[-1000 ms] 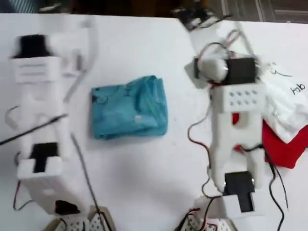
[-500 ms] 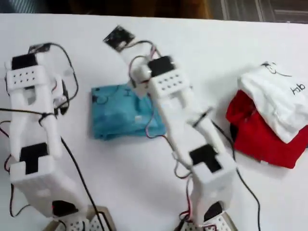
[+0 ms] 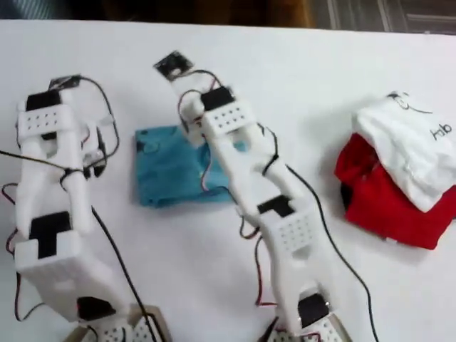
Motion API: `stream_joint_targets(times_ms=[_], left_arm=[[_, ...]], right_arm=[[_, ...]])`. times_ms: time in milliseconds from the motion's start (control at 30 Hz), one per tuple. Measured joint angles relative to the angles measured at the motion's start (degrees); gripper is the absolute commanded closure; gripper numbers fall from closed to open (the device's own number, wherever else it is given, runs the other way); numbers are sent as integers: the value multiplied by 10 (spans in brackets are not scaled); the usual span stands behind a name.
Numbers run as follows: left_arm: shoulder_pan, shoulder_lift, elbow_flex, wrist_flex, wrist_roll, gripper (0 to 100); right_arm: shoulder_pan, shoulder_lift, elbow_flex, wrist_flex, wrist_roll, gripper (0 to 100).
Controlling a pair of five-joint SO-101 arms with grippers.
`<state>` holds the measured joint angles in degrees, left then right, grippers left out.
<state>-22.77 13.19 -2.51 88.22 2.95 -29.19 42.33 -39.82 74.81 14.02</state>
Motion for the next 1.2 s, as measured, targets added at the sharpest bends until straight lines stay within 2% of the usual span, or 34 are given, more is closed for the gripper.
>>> stream_joint_targets(times_ms=[267, 333, 400, 467, 733, 967, 1133, 1200], left_arm=[[0, 0, 0, -3, 0, 938], [0, 0, 0, -3, 0, 938], [0, 0, 0, -10, 0, 939], [0, 0, 0, -13, 0, 939], [0, 0, 0, -13, 0, 939], [0, 0, 0, -13, 0, 939], [0, 0, 4, -13, 0, 937], [-1, 0, 4, -13, 0, 937]], right_arm=[[11, 41, -69, 28, -15, 830], [11, 41, -84, 37, -15, 890], [11, 41, -98, 43, -15, 990], [11, 41, -102, 47, -15, 961], [18, 41, -106, 69, -46, 981], [25, 41, -106, 139, -47, 974], [32, 41, -106, 162, -47, 845], [31, 41, -106, 163, -47, 824]])
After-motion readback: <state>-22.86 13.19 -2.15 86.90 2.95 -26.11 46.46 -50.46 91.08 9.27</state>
